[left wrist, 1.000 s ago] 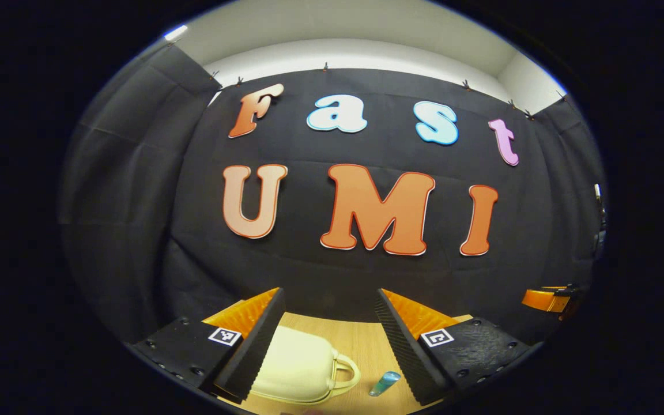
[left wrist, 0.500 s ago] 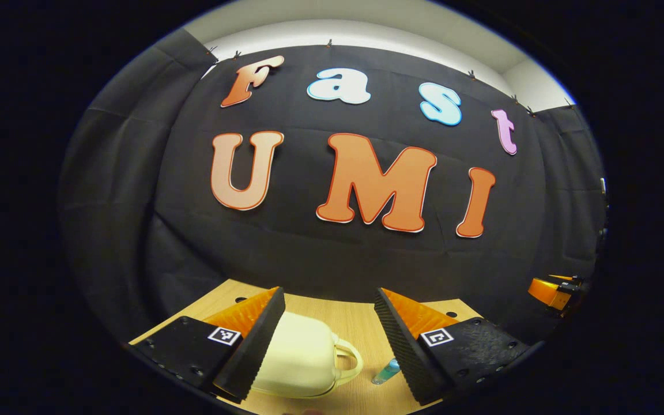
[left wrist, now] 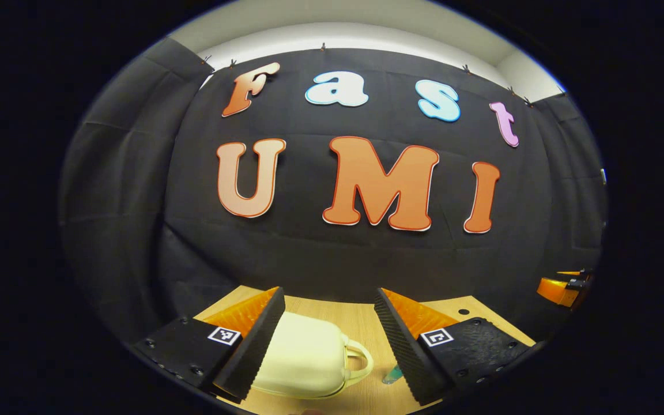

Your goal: First open the suitcase, pack the skin care products into it, and then close the suitcase.

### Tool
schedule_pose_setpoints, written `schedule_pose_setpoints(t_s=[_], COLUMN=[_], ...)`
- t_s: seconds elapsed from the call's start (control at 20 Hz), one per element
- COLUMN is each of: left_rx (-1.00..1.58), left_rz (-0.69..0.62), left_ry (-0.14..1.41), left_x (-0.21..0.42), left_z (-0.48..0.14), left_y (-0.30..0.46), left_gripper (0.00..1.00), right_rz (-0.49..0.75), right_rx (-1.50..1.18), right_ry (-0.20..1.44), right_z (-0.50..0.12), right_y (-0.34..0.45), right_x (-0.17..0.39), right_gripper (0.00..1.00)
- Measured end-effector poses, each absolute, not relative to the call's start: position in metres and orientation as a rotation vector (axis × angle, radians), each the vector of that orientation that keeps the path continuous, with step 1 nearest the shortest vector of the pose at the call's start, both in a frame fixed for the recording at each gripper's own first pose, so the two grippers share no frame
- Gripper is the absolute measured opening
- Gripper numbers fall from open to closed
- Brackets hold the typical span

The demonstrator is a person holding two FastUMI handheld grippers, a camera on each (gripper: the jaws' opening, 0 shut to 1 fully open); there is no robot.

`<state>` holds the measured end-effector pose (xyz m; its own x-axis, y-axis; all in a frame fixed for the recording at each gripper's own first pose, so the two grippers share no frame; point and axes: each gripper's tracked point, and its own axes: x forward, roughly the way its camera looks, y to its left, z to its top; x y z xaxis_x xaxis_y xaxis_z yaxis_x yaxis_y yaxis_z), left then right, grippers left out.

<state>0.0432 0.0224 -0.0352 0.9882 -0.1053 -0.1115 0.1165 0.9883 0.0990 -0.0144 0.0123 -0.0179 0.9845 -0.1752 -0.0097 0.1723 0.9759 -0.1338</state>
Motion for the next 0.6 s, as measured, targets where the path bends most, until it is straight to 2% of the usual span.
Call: schedule_pose_setpoints(t_s=[0.3,0.6], left_rx=[0.309,0.575], left_rz=[-0.125,-0.248], left_ry=[0.131,0.230], left_x=[0.046,0.049], left_z=[-0.062,-0.137], left_y=[0.015,-0.020], left_gripper=[0.97,0.98], right_rz=[-0.208,-0.290], right_rx=[-0.134,-0.092], right_ry=[0.056,0.098], right_z=[-0.033,-0.051], right_y=[-0.001,-0.038], right_x=[-0.021,-0.030], right_gripper=[0.94,0.94])
